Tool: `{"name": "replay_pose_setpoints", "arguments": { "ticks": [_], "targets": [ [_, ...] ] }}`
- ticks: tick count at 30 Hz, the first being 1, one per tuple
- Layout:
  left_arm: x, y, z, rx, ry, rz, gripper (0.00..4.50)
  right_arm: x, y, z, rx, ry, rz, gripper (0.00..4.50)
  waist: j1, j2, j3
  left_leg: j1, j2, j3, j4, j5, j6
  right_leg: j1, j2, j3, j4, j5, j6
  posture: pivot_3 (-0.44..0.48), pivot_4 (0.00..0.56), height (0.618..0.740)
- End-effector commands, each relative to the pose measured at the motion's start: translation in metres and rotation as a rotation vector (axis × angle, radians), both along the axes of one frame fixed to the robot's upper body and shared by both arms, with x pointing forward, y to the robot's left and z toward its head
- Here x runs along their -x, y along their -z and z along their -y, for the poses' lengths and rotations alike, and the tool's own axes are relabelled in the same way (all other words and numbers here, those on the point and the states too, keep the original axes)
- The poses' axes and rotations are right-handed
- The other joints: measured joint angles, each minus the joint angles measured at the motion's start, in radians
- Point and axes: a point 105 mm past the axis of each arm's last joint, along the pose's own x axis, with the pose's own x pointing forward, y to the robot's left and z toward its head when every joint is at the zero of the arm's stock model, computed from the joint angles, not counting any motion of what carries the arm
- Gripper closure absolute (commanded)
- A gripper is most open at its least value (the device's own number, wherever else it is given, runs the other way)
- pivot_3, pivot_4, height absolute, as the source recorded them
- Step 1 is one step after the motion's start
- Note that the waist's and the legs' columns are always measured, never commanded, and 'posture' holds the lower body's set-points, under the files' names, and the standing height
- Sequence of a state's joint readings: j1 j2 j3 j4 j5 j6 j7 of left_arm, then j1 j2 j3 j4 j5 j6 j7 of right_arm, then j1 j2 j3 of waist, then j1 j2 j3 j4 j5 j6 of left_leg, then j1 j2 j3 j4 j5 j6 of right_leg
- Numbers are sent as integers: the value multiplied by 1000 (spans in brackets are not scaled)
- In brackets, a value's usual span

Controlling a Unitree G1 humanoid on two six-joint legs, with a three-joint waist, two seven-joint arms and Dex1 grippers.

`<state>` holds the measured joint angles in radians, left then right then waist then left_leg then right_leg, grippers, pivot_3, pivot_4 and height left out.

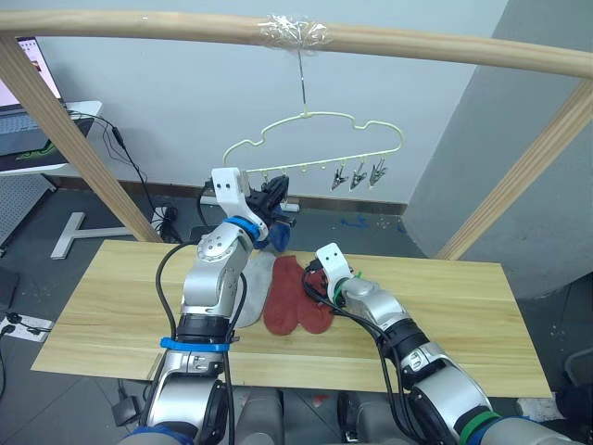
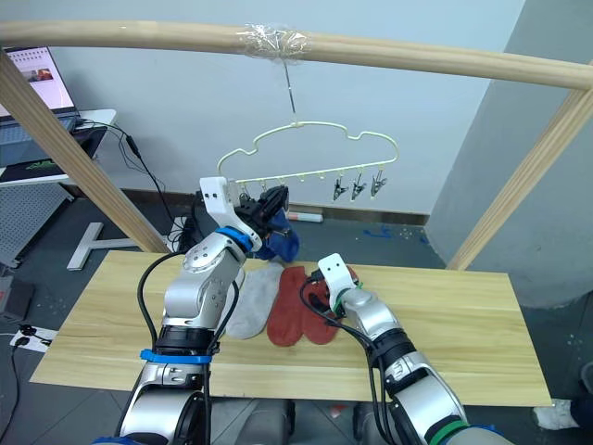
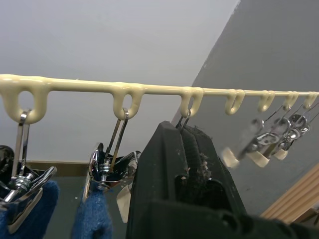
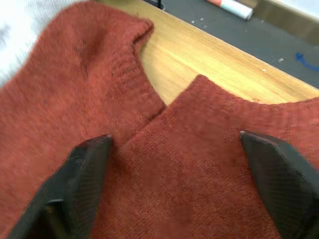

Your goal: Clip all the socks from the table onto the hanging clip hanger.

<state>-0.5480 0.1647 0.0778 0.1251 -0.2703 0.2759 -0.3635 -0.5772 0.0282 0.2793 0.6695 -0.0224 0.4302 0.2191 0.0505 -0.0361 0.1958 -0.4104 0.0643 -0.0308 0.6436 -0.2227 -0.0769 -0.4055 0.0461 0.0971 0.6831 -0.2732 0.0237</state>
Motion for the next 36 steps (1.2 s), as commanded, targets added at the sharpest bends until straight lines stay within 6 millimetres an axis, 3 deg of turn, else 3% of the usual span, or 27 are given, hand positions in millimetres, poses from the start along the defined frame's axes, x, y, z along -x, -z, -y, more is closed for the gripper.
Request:
{"name": "replay_pose_setpoints", "arguments": {
  "ticks": [1, 9, 13, 20, 24, 27, 30, 36],
  "targets": [
    [3, -2, -3, -1, -5, 9, 4500, 16, 22, 15, 24, 17, -73, 1642, 0, 0, -1, 0, 0, 0, 0, 0, 0, 0, 0, 0, 0, 0, 0, 215, 164, 740],
    [6, 4, 3, -10, 21, -4, 4500, 26, 6, 23, -26, -55, -13, 4457, -2, 2, -3, 1, 0, 1, 0, 0, 0, 1, 0, 1, 0, 0, 0, 193, 161, 740],
    [4, 3, 3, -10, 24, -3, 4500, 26, -8, 22, -51, -95, 44, 4457, -3, 2, -3, 1, 0, 1, 0, 0, 0, 0, 0, 1, 0, 0, 1, 182, 161, 740],
    [5, 4, 6, -1, 52, -9, 4500, 38, -59, 19, -180, -205, 223, 4457, -3, 2, -3, 0, 0, 1, -1, 0, 0, 0, 0, 1, -1, 0, 1, 174, 155, 740],
    [5, 6, 6, 5, 62, -26, 4500, 47, -77, 19, -214, -243, 282, 4457, -4, 2, -3, 0, 0, 1, -1, 0, 0, 0, 1, 1, -1, 0, 1, 172, 153, 740],
    [5, 16, 8, 108, 102, -152, 4500, 50, -98, 18, -116, -344, 446, 4457, -4, 2, -3, 0, 0, 1, -1, 0, 0, 0, 0, 1, -1, 0, 1, 172, 152, 740],
    [5, 20, 5, 355, 153, -356, 4500, 53, -116, 19, 49, -450, 636, 4457, -6, 2, -3, 0, 0, 1, 0, 0, 0, 0, 0, 1, -1, 0, 2, 167, 154, 740],
    [13, 11, 2, 628, 284, -545, 4500, 57, -142, 18, 230, -555, 923, 4457, -25, 1, -3, 1, 0, 0, 0, 0, 0, 0, 0, 1, -1, 0, 2, 166, 157, 740]
  ]
}}
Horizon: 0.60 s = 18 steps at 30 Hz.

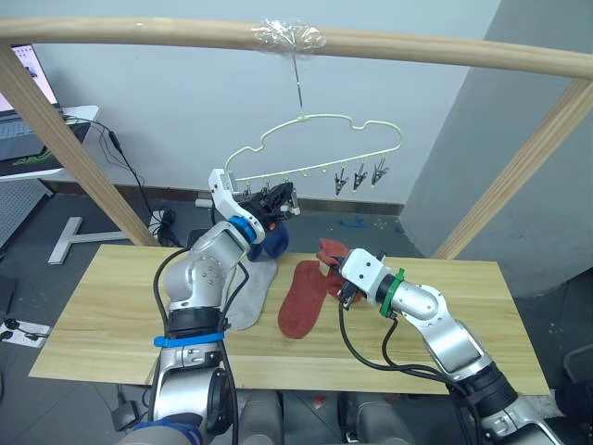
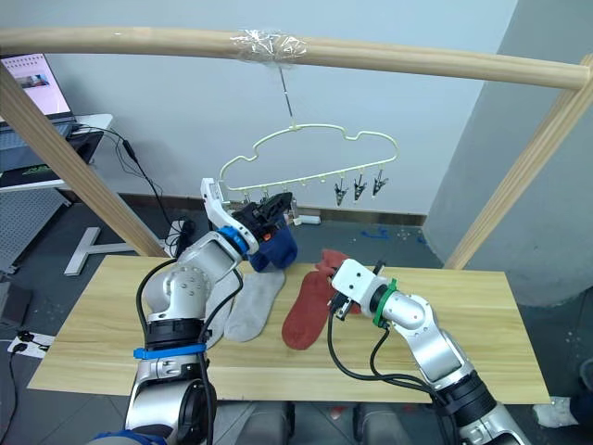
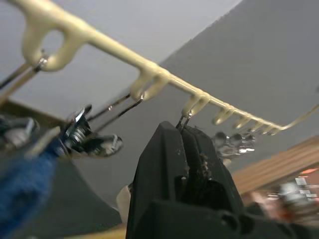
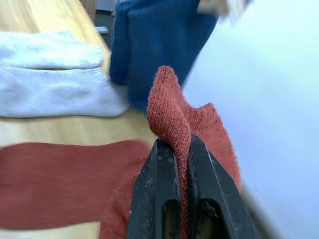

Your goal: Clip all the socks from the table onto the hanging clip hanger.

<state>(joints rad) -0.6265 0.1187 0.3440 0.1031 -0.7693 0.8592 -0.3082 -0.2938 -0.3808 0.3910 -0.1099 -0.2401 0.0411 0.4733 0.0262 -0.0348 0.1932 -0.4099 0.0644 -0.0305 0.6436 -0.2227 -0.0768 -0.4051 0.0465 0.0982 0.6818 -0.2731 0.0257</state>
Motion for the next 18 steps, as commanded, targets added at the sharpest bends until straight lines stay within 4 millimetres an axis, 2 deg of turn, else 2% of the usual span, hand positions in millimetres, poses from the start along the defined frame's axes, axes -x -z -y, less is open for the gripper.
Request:
{"name": "replay_pose_setpoints", "arguments": {
  "ticks": [1, 5, 9, 18],
  "targets": [
    [7, 7, -2, 145, 82, -156, 4500, 10, -33, -12, 34, -96, 238, 4457, 0, 0, 0, 0, 0, 0, 0, 0, 0, 0, 0, 0, 0, 0, 0, 162, 157, 740],
    [8, 1, -4, 195, 88, -177, 4500, 12, -45, -20, 12, -117, 304, 4457, 0, 0, 0, 0, 0, -1, 0, 0, 0, 0, 0, 0, 0, 0, 0, 160, 159, 740],
    [6, -7, -1, 248, 87, -177, 4500, 11, -44, -29, -24, -138, 271, 4457, 0, 0, 0, 0, 0, -1, 0, 0, 0, 0, 0, 0, 0, 0, 0, 160, 159, 740],
    [11, -10, 4, 274, 103, -175, 4500, 11, -47, -37, -77, -147, 249, 4457, 2, 0, 0, 0, 0, -1, 0, 0, 0, 0, -1, 0, 0, 0, 0, 166, 158, 740]
  ]
}}
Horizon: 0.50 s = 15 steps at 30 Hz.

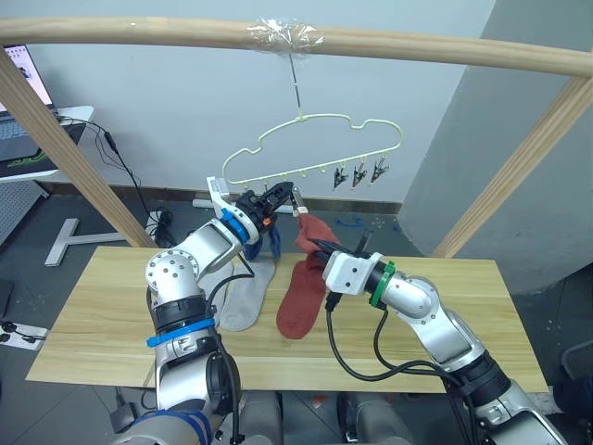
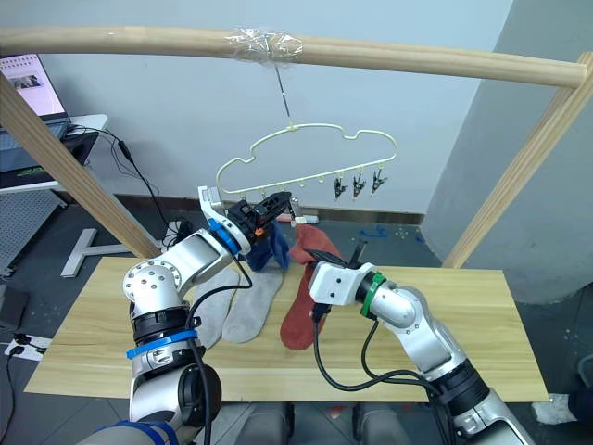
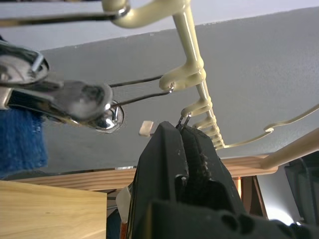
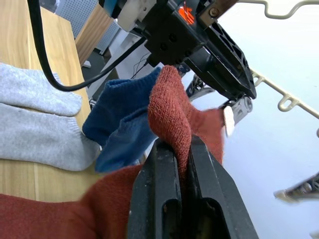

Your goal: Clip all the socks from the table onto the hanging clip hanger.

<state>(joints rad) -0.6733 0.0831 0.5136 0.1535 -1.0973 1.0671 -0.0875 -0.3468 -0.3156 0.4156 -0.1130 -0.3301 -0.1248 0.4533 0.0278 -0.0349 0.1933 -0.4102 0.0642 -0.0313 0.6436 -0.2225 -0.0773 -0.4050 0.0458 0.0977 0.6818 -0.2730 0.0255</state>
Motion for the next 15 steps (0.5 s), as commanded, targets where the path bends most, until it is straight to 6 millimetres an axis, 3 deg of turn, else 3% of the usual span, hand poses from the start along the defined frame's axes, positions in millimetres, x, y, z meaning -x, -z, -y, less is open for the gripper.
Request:
{"name": "replay_pose_setpoints", "arguments": {
  "ticks": [1, 7, 11, 15],
  "targets": [
    [6, -3, 4, 6, 26, 13, 4500, 1, -16, -5, -48, -23, 39, 4457, 0, 0, 0, 0, 0, 0, 0, 0, 0, 0, 0, 0, 0, 0, 0, 166, 158, 740],
    [8, -4, 5, -23, 44, 29, 4500, 2, -14, -6, -35, -30, 49, 4457, 0, 0, 0, 0, 0, 0, 0, 0, 0, 0, 0, 0, 0, 0, 0, 167, 159, 740],
    [9, -2, 5, -11, 49, 21, 4500, -3, -28, -4, -60, 5, 128, 4457, 0, 0, 0, 0, 0, 0, 0, 0, 0, 0, 0, 0, 0, 0, 0, 167, 159, 740],
    [9, -3, 8, -4, 55, 23, 4500, -4, -28, -8, -63, -5, 126, 4457, 0, 0, 0, 0, 0, 0, 0, 0, 0, 0, 0, 0, 0, 0, 0, 164, 161, 740]
  ]
}}
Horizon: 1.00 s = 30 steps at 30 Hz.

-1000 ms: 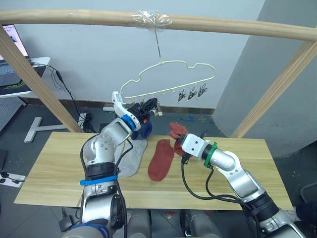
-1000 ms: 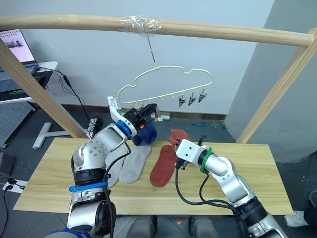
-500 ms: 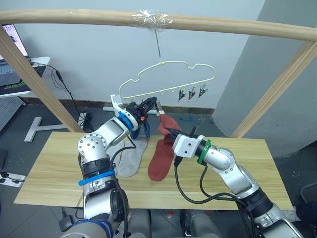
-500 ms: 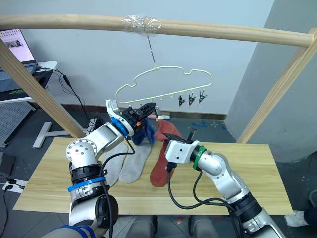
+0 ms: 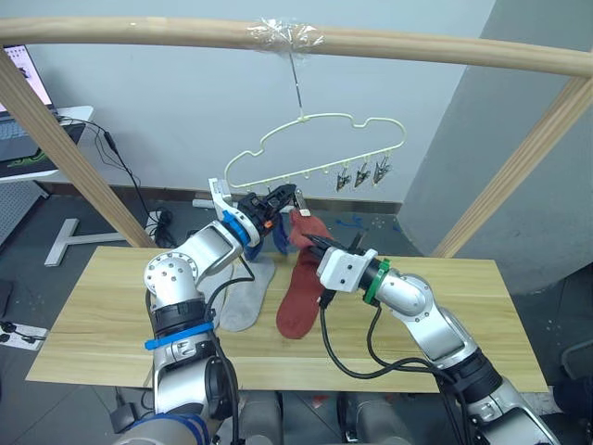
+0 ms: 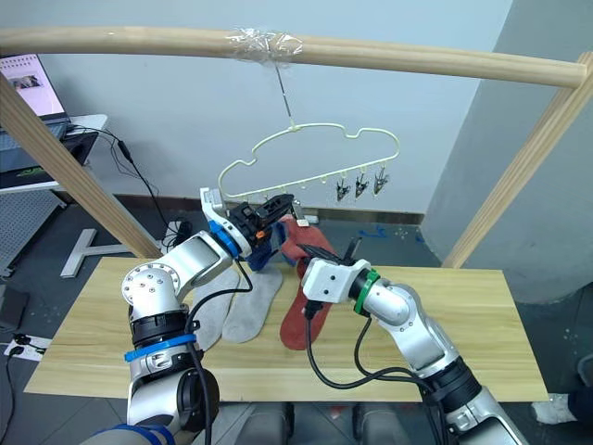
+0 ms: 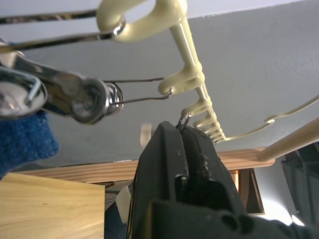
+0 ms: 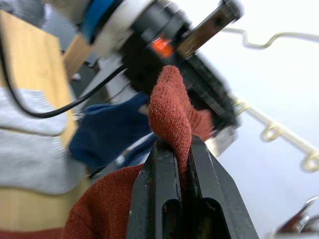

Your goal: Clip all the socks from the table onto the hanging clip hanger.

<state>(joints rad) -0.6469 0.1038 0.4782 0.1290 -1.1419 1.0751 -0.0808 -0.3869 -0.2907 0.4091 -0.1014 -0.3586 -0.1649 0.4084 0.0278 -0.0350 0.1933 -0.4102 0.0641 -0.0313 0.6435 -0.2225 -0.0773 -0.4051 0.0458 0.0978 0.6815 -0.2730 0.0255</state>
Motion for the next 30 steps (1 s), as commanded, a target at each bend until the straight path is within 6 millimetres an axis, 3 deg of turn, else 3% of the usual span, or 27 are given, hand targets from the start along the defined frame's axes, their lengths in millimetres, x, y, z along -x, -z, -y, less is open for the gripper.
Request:
{"name": "replay_pose_setpoints", "arguments": {
  "ticks": [1, 8, 15, 22, 29, 30],
  "targets": [
    [2, -4, 6, 11, 28, 17, 4500, -1, -9, -4, -28, -11, 30, 4457, 0, 0, 0, 0, 0, 0, 0, 0, 0, 0, 0, 0, 0, 0, 0, 164, 161, 740],
    [2, -9, 5, -14, 36, 61, 4500, -1, -5, -9, -34, -22, -2, 4457, -1, 0, 0, 0, 0, 0, 0, 0, 0, 0, 0, 0, 0, 0, 0, 165, 162, 740],
    [6, -4, -8, -26, 33, 73, 2529, -5, -1, -4, -43, -2, -47, 4500, -1, 0, 0, 0, 0, 0, 0, 0, 0, -1, 0, 0, 0, 0, 0, 170, 164, 740],
    [18, -4, -41, -122, 49, 87, 568, -11, 1, 0, -63, 20, -78, 4500, -1, 0, 0, -1, 0, 0, -1, 0, 0, -1, 0, 0, 0, 0, 0, 178, 164, 740],
    [50, -4, -51, -281, 167, 137, 568, -13, 3, 0, -84, 18, -114, 4500, 0, -1, 1, -1, 0, 0, -2, 0, 0, -2, 0, -1, -1, -1, -1, 193, 164, 740],
    [59, -4, -48, -339, 203, 163, 557, -12, 6, -1, -91, 6, -146, 4240, 0, -1, 1, -2, 0, 0, -2, 0, 0, -2, 0, -1, -1, -1, -1, 201, 163, 740]
  ]
}}
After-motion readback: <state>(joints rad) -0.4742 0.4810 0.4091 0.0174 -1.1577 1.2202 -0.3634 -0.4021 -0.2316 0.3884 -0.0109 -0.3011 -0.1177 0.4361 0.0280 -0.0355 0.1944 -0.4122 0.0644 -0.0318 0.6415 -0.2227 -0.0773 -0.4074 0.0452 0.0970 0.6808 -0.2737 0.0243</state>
